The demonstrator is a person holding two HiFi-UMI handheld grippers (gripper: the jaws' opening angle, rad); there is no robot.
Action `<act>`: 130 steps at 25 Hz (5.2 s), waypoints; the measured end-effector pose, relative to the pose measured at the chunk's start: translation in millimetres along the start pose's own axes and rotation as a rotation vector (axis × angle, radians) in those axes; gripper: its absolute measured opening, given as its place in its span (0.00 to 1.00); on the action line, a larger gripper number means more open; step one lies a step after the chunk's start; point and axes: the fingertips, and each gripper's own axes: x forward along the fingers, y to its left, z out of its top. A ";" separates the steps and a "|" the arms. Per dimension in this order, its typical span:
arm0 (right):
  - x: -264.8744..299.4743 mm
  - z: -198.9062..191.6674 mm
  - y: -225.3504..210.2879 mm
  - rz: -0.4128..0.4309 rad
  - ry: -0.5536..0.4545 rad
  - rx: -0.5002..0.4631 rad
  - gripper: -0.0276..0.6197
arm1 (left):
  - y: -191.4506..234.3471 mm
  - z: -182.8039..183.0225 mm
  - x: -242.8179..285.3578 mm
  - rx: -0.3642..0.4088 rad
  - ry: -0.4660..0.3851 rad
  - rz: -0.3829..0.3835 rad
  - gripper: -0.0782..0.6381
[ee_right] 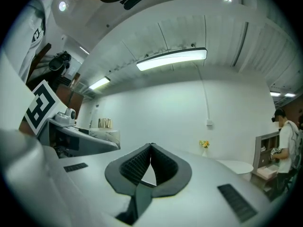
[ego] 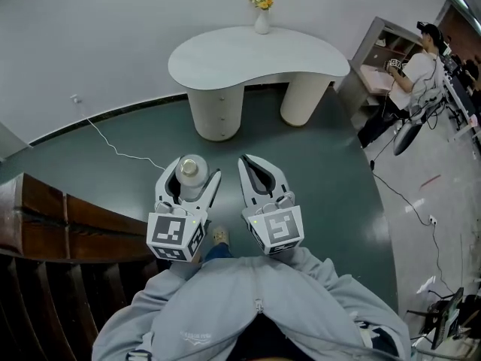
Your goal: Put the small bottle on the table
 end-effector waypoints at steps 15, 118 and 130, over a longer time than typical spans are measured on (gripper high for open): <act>121.1 -26.0 -40.5 -0.075 0.022 0.007 0.08 | 88.0 6.0 100.7 0.019 0.002 -0.077 0.58; 743.0 -172.2 -365.2 -0.021 0.066 0.020 0.08 | 451.6 5.6 733.8 0.047 0.007 -0.115 0.58; 790.8 -237.0 -393.7 -0.009 0.123 0.015 0.08 | 473.5 -47.0 798.1 0.069 0.032 -0.143 0.58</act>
